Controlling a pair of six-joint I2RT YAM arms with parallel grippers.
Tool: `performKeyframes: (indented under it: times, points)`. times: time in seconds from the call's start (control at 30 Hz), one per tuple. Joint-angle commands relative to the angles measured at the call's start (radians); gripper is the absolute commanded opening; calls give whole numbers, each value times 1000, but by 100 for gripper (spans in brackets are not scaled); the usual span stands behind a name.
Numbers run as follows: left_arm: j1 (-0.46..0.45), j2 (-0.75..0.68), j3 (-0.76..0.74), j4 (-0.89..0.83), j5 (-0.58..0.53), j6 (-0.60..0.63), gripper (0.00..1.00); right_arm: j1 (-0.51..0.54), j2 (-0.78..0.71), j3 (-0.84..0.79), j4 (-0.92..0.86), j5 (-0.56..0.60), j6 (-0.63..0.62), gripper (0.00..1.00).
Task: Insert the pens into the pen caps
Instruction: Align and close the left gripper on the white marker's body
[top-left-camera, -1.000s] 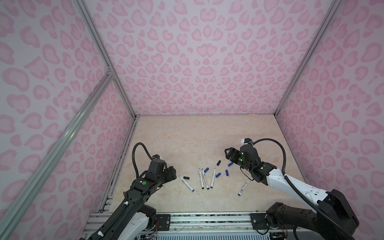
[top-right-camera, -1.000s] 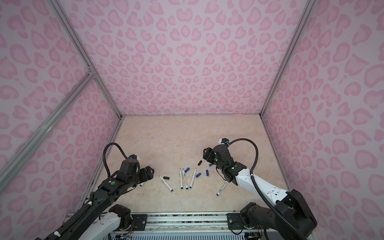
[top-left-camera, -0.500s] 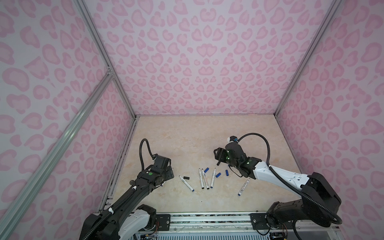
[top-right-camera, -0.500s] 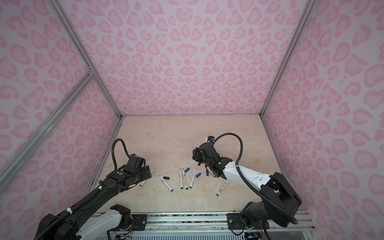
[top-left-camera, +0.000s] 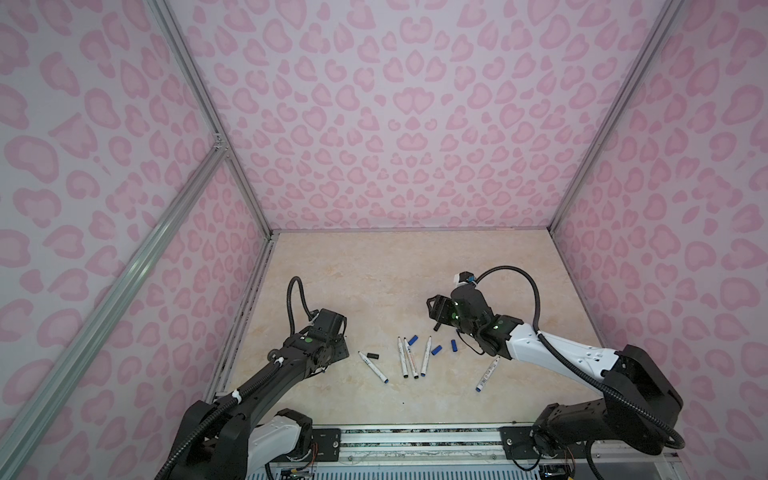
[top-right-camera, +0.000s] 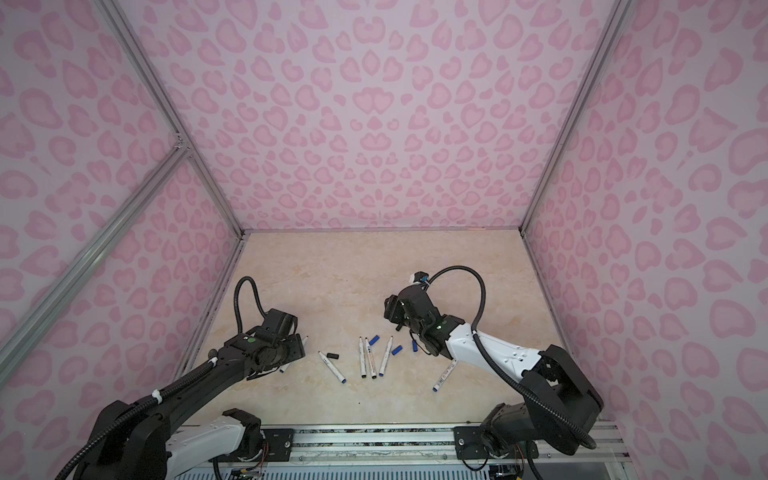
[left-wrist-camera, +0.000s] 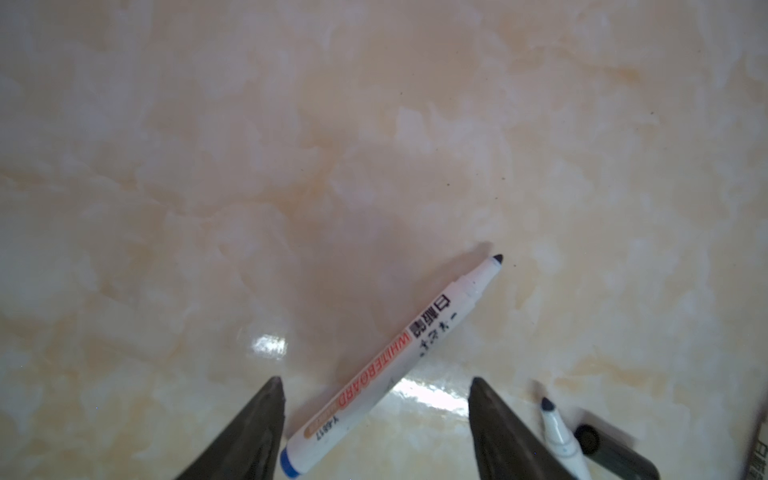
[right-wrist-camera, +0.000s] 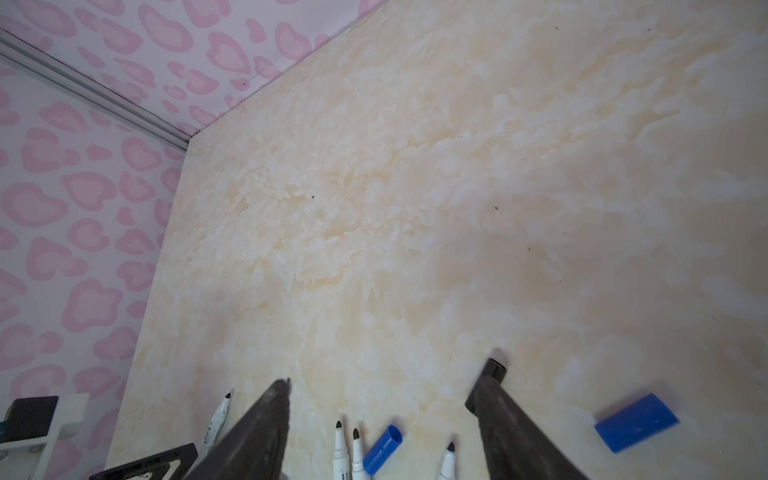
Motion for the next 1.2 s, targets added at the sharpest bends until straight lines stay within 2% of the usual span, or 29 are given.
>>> performKeyframes:
  times: [0.0,0.13,0.43,0.47,0.67,0.7,0.77,0.87,1.03,1.17]
  points:
    - [-6,38,-2,14,25,-10,70,2,6,2,14,12,-10,72]
    - [-10,87,15,3,30,-12,66,2,-4,-3,16,9,-9,72]
    - [-21,101,19,9,31,-14,32,2,-22,-14,16,20,-10,73]
    - [-22,105,22,9,30,-14,30,2,-22,-16,17,19,-10,73]
    - [-32,133,37,10,19,-13,30,4,-23,-15,14,22,-13,73]
    - [-33,142,41,13,19,-13,33,3,-24,-13,13,23,-13,73]
    - [-33,163,52,17,15,-14,44,2,-24,-13,13,23,-15,73]
    - [-32,200,71,27,8,-12,47,2,-24,-12,11,26,-16,73]
    - [-33,229,94,29,1,-7,28,2,-28,-9,-5,41,-23,73]
    - [-34,222,91,27,5,-3,22,2,-42,-10,-9,51,-24,73]
